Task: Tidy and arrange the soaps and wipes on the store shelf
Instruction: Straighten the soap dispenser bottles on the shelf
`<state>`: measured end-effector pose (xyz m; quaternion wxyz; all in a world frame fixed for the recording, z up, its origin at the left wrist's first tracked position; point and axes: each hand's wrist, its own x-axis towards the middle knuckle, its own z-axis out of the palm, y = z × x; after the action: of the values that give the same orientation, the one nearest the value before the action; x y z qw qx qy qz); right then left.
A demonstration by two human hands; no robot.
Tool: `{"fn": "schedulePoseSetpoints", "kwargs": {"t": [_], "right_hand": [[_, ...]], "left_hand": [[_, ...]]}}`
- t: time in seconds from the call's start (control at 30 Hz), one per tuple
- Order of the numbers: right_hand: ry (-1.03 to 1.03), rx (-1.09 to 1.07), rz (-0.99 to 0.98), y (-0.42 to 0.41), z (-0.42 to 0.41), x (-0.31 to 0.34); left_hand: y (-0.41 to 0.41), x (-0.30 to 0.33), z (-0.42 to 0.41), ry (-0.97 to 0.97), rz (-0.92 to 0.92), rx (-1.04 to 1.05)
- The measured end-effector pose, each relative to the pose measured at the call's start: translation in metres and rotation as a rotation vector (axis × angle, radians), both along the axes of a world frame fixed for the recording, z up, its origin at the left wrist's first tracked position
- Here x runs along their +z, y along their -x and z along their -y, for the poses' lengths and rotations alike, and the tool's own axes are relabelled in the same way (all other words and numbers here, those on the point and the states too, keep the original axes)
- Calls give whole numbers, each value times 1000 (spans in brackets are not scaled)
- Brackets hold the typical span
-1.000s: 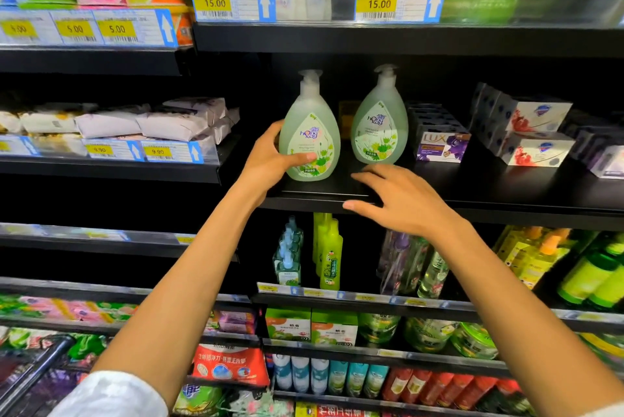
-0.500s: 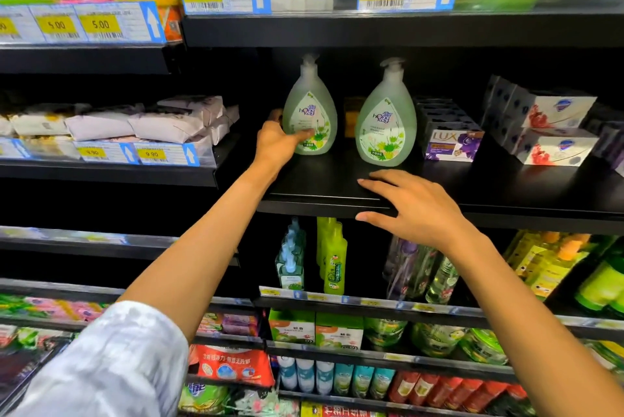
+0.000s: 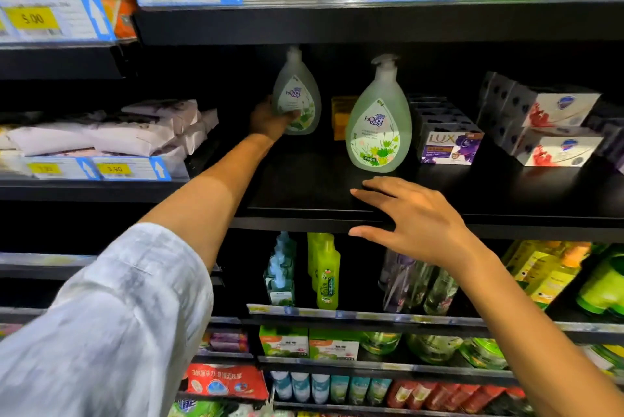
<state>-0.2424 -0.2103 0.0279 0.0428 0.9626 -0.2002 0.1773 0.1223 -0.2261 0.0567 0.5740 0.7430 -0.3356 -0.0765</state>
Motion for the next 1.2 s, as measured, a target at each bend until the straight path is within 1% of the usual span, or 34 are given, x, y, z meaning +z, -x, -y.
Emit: {"fn": "schedulePoseSetpoints", "kwargs": {"t": [0.17,0.4,0.5,0.6,0.67,0.73,0.8,0.87,0.93,1.0,1.03,1.1,1.2], "right_hand": [[26,-4,0,-1,0,-1],[-18,-9,-33,-1,0,2],[-21,-8,-45,0,-1,3],[-15,-8,-25,1,-3,4],[-32,-13,-28,1,-5,6],[-51,-23,-42,0,-8,7],[-49,-28,-46,0,-10,9],[-55,-32,-51,-1,-12,11],[-60,-32,-55,-1,-14,12],[-57,-33,-60,-1,-14,13],[-59,-36,-63,-1,-14,14],[-76,-47,-68,-1,-14,15],[-102,-57,-76,-1,-15,17]], "left_hand": [[-18,-1,21,13,-36,3],[-24,2,34,-74,6,53],[-12,6,26,-122,58,75],[-2,7,14,-172,195,169],[10,9,5,-151,255,186],[34,15,-4,-4,209,66],[65,22,-15,111,109,-144],[93,27,-28,106,27,-382],[112,28,-36,12,75,-519],[128,26,-40,-58,156,-580],[135,25,-39,-61,171,-596],[146,22,-34,-31,175,-587],[150,21,-32,24,171,-521]]}}
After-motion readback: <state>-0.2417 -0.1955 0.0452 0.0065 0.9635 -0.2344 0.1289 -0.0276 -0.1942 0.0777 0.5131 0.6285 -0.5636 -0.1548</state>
